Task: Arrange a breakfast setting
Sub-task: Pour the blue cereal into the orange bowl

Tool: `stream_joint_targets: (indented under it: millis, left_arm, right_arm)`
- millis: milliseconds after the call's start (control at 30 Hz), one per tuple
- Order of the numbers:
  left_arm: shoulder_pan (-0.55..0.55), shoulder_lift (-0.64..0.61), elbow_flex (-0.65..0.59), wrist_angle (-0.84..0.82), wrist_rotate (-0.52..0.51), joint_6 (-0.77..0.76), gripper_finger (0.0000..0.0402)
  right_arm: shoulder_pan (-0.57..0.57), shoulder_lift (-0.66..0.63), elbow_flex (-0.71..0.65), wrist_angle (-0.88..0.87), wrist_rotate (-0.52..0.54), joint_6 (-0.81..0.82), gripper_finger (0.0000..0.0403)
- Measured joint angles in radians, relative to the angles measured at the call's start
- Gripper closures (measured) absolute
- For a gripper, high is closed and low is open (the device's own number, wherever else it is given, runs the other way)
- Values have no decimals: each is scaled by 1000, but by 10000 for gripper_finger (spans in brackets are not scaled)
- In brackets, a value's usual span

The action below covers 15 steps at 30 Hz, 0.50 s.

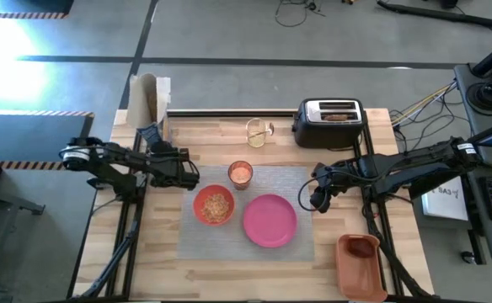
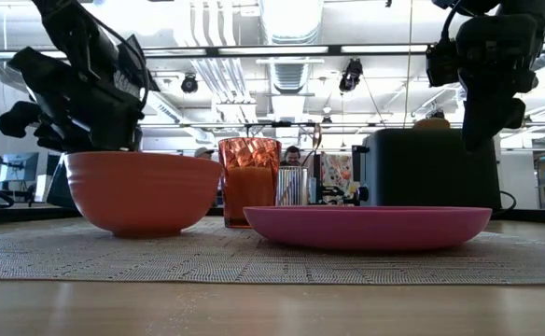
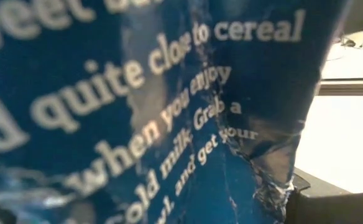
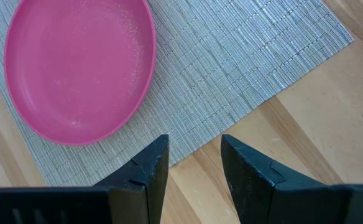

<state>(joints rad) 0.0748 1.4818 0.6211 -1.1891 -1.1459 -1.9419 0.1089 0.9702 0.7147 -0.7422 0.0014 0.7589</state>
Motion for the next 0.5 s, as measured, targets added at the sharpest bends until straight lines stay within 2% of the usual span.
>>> stream_joint_targets:
  millis: [267,500]
  left_arm:
    - [1,-6,3,0,-8,-9,218]
    - [8,-6,3,0,-21,-8,178]
  right_arm:
    - [0,0,0,0,0,0,266]
    - [0,0,0,0,0,0,266]
